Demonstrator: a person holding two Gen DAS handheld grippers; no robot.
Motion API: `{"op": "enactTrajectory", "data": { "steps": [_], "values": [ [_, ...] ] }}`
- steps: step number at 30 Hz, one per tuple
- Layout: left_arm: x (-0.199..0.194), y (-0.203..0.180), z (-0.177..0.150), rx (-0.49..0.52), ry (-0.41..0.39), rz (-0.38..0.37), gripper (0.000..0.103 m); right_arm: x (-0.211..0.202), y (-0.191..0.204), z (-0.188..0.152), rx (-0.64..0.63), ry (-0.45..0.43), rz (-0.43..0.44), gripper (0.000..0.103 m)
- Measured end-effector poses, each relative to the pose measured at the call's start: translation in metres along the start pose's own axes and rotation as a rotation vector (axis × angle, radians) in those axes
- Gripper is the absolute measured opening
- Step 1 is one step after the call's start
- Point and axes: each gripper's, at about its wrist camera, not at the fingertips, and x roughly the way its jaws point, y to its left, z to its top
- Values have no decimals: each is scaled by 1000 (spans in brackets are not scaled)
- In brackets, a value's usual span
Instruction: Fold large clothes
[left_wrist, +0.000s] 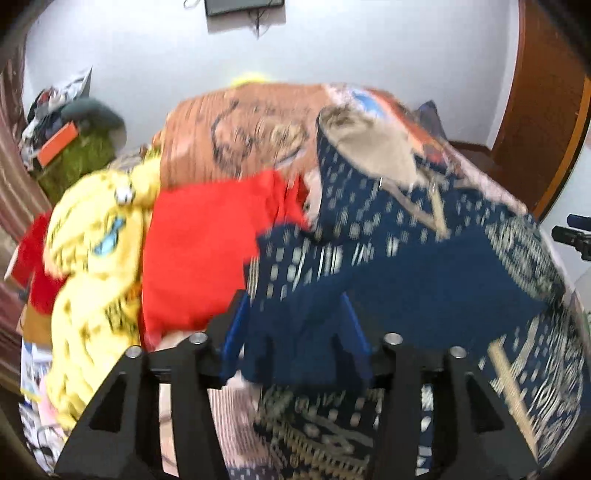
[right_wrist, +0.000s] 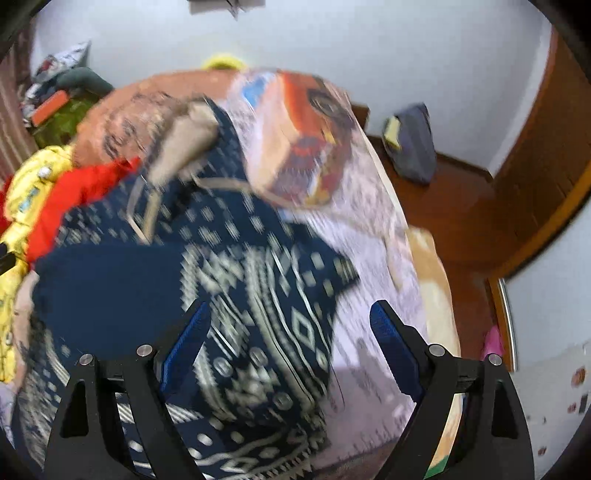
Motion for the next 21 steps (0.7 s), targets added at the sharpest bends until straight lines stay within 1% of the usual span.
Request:
{"op": "enactTrajectory", "data": {
  "steps": [4, 5, 6, 9, 11, 15, 18, 21],
  "values": [
    [12, -2, 44, -13, -28, -33, 63, -4, 8, 29, -9, -41, 57, 86],
    [16, -3, 55, -17, -29, -40, 68, -2, 12, 40, -14, -49, 66, 86],
    [21, -4, 62, -21, -29, -45, 70, 1, 15, 47, -17, -52, 75, 86],
    [44, -8, 88, -33, 1, -82, 71, 17, 26, 70, -32, -43, 110, 86],
    [63, -14, 102, -26, 28, -85, 70, 33, 34, 82, -46, -31, 107, 86],
    [101, -23, 119, -22, 73, -100, 71, 69, 46, 102, -67, 16, 112, 86],
    [131, -29, 128, -50, 115, -146, 71, 98, 53, 111, -75, 60, 112, 86],
    [159, -34, 134, -71, 153, -165, 71, 125, 59, 118, -78, 99, 116, 86]
  ]
}}
